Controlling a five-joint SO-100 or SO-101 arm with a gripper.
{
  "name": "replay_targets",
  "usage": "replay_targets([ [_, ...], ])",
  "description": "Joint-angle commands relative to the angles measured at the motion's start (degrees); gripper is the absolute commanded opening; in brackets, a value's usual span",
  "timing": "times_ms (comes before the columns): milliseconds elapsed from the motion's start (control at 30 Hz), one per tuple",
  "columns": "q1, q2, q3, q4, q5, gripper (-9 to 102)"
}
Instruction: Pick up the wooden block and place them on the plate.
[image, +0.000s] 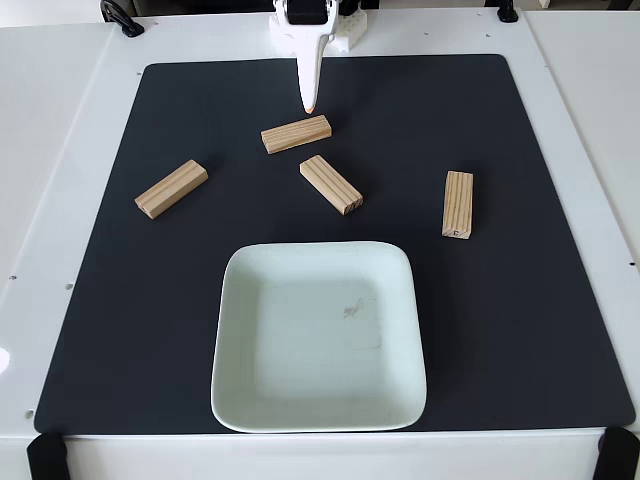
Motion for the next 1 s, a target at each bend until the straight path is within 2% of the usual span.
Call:
replay_targets([
  [0, -0.26, 0.00, -1.85, -0.09, -0.26, -1],
  [767, -0.35, -0.26, -2.46, 0.70, 0.35, 0],
  [967, -0.53, -7.47, -12.22, 0.79, 0.53, 0],
])
